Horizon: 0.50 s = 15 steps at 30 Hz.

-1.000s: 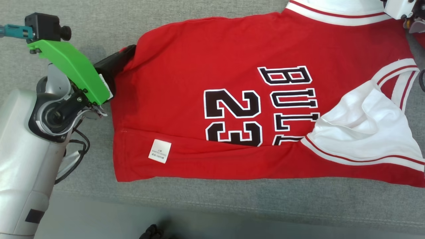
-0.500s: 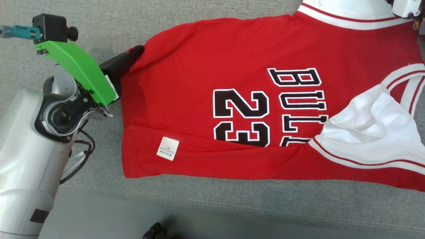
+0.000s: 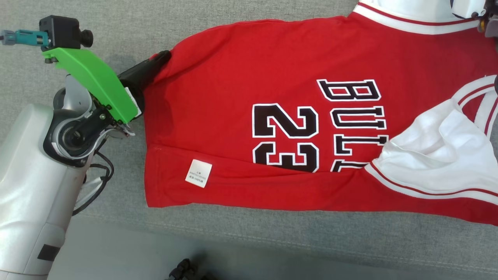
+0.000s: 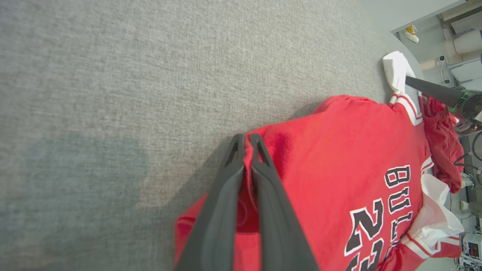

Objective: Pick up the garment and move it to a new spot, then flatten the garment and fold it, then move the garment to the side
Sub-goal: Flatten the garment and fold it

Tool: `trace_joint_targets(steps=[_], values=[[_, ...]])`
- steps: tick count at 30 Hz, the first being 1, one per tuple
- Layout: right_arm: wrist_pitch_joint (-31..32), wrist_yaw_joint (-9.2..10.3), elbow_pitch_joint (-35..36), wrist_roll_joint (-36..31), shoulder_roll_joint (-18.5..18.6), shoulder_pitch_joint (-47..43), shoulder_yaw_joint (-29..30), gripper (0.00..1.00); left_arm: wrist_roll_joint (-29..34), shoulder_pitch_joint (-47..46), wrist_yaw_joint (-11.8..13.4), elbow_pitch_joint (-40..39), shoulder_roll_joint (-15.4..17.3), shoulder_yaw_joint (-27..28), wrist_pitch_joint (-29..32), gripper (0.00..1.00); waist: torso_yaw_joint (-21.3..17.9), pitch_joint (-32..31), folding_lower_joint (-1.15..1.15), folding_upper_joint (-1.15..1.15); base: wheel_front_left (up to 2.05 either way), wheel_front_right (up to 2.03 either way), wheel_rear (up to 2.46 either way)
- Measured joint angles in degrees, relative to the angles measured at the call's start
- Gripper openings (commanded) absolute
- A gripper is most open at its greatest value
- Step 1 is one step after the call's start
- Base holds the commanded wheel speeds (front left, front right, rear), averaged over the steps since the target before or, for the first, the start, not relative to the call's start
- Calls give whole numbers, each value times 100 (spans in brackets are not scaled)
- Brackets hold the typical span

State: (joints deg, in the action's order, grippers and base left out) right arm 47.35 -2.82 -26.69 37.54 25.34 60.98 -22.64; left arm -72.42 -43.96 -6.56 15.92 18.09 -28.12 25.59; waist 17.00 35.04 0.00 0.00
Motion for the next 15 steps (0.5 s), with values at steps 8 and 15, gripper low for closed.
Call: trace_joint_targets(steps=[8, 15], values=[[-360, -192, 331, 36, -55, 86, -7, 0, 0, 19, -8, -13, 144, 177, -208, 0, -137, -7, 0, 0, 0, 0, 0], [-737, -320, 681, 204, -7, -113, 59, 0, -59, 205, -47, -79, 186, 299, -424, 0, -327, -53, 0, 0, 0, 0, 0]])
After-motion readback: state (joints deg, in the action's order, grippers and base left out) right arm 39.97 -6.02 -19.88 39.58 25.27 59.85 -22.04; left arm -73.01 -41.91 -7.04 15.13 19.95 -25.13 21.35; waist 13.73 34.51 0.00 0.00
